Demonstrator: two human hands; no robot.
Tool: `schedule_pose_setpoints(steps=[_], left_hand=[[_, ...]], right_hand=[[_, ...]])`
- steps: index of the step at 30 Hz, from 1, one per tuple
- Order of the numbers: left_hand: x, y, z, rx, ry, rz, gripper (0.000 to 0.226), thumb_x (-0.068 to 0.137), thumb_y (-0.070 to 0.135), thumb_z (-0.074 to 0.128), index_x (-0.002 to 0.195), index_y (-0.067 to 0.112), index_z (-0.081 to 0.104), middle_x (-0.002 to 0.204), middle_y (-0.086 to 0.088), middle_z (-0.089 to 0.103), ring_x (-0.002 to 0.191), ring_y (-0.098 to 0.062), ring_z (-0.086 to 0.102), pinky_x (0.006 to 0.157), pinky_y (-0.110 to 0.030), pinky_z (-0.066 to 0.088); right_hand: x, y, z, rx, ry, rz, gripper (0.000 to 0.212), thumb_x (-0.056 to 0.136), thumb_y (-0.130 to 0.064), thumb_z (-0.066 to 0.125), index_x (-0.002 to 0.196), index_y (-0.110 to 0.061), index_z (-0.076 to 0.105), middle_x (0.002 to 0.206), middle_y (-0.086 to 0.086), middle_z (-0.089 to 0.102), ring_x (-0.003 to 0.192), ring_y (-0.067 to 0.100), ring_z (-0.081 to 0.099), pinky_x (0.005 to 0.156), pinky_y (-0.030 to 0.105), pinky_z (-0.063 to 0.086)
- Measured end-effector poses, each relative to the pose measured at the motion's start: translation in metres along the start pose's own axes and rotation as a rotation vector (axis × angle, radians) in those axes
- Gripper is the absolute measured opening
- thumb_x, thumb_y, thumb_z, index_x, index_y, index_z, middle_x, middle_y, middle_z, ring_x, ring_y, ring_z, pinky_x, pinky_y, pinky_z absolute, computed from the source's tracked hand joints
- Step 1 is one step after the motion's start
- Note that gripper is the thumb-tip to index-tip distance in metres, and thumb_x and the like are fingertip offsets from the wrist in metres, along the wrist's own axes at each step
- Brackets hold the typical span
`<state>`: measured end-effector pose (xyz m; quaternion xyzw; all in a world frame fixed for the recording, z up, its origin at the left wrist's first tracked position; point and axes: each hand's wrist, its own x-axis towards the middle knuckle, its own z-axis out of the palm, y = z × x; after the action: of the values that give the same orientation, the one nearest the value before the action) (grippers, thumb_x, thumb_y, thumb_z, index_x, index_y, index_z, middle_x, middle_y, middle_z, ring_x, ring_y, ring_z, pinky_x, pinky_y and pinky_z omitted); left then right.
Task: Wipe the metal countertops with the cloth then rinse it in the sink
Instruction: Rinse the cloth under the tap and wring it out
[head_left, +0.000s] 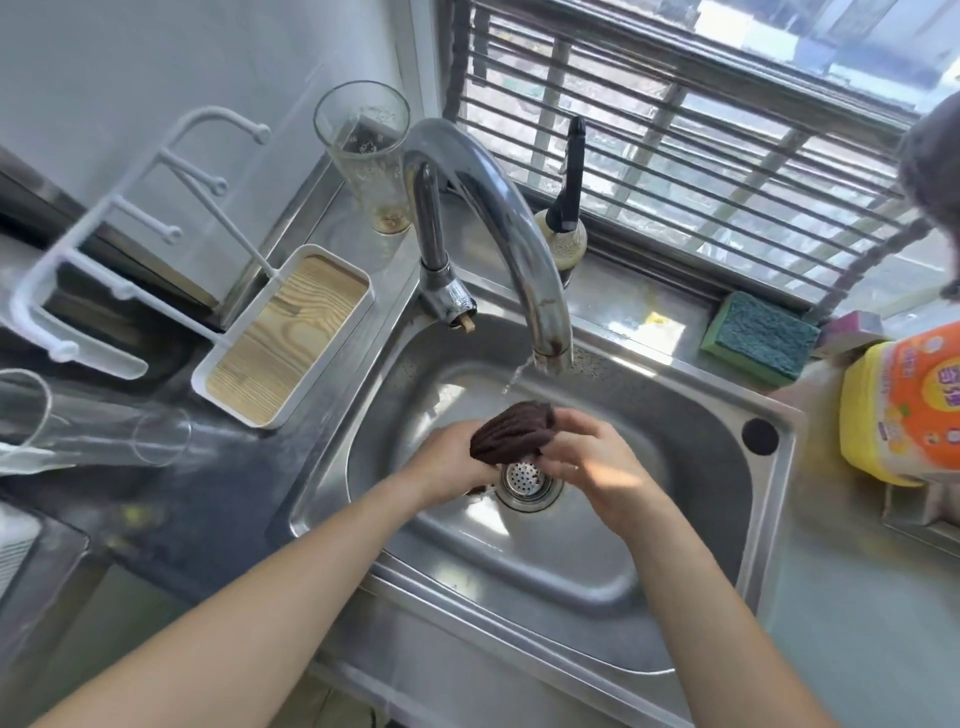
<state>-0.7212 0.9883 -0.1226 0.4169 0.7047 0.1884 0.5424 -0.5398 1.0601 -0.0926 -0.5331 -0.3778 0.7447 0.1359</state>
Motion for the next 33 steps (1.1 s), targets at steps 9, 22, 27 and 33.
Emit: schedule_pose_setpoints(steps=[9,22,27,33], left_hand=[[-0.01,0.027,-0.019,0.334,0.291,0.907,0.022,0.083,0.0,0.071,0.098,0.013,0.064,0.094,-0.003,0.059,0.086,-0.016,0.056,0.081,-0.021,0.045],[0.012,-0.002,0.001,1.082,-0.058,0.261,0.023,0.095,0.015,0.051,0.113,0.017,0.065,0.111,-0.011,0.071,0.104,-0.037,0.068,0.08,-0.041,0.05],[0.007,0.009,0.015,0.887,-0.084,0.013,0.023,0.088,0.02,0.056,0.105,0.012,0.069,0.112,-0.015,0.072,0.105,-0.038,0.069,0.08,-0.037,0.052],[0.0,0.009,0.028,0.251,-0.329,-0.218,0.012,0.088,0.022,0.053,0.078,0.018,0.058,0.069,-0.01,0.06,0.054,-0.025,0.056,0.055,-0.026,0.033]], right_hand=[[-0.01,0.009,-0.01,0.579,-0.299,0.191,0.054,0.093,-0.053,0.058,0.119,-0.006,0.064,0.117,0.02,0.069,0.105,0.032,0.069,0.092,0.051,0.058],[0.041,0.019,0.03,-0.969,-0.427,0.258,0.017,0.075,-0.028,0.076,0.08,-0.013,0.07,0.069,0.003,0.074,0.06,0.018,0.068,0.05,0.025,0.051],[0.048,0.026,0.027,-1.483,-0.26,-0.16,0.022,0.076,-0.036,0.067,0.086,-0.016,0.068,0.087,0.011,0.073,0.081,0.033,0.068,0.073,0.035,0.056],[0.054,0.046,0.006,-1.573,-0.257,-0.5,0.029,0.079,-0.037,0.057,0.099,-0.018,0.066,0.094,0.007,0.072,0.088,0.036,0.068,0.072,0.041,0.056]])
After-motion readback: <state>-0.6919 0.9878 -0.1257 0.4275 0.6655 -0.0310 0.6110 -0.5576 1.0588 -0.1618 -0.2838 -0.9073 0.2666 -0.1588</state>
